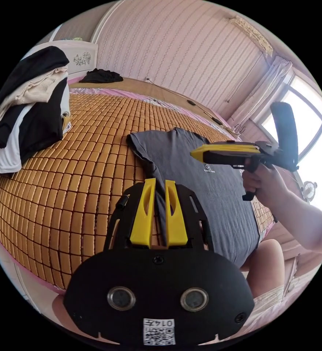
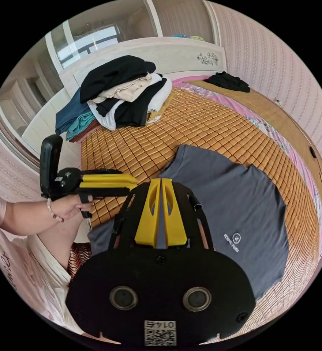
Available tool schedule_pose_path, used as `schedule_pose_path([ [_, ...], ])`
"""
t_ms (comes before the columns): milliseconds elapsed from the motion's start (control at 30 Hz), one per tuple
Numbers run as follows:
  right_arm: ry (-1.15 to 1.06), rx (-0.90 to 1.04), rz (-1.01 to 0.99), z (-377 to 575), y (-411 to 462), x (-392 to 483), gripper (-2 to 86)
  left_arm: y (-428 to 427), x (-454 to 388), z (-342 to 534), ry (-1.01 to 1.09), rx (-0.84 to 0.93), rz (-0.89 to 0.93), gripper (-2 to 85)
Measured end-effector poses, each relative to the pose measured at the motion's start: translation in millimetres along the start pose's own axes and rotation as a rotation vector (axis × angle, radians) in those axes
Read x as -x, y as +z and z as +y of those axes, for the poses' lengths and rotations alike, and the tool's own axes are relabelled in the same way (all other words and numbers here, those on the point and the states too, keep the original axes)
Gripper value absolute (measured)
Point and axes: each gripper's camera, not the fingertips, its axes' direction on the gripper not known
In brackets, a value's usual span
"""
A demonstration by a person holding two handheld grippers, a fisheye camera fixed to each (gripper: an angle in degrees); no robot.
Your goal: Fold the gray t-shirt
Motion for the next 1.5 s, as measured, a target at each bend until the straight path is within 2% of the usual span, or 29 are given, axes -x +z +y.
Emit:
schedule_pose_path([
  [267, 0.007, 0.187, 0.088, -117, 90, -18, 7.7, 18, 32, -21, -0.072, 0.032, 0.045, 6.4],
  [367, 0.035, 0.260, 0.156, -132, 117, -29, 6.3, 28, 38, -25, -0.078, 0.061, 0.038, 6.3],
  [500, 0.073, 0.226, 0.159, -137, 116, -44, 1.2, 32, 41, -30, -0.053, 0.080, 0.021, 4.6],
  [667, 0.223, 0.083, 0.005, -117, 77, -81, -0.5, 30, 39, -35, -0.028, 0.090, 0.012, 3.8],
  [767, 0.303, -0.041, 0.042, -82, 41, -108, -0.4, 27, 29, -38, 0.046, 0.068, 0.040, 4.2],
  [900, 0.367, 0.055, 0.081, -38, 37, -140, -0.4, 23, 14, -42, 0.117, 0.054, 0.083, 5.8],
  [1067, 0.383, 0.053, 0.080, -16, 29, -153, -0.1, 19, -6, -41, 0.206, 0.049, 0.028, 6.3],
  [1267, 0.313, 0.071, 0.055, -21, 42, -147, 0.1, 38, -24, -46, 0.237, 0.097, 0.055, 6.4],
  [1400, 0.330, 0.176, 0.042, -9, 67, -153, -0.2, 62, -31, -48, 0.228, 0.203, 0.080, 6.5],
  [1500, 0.408, 0.027, -0.010, 19, 40, -161, -0.4, 60, -38, -50, 0.220, 0.214, 0.164, 6.6],
])
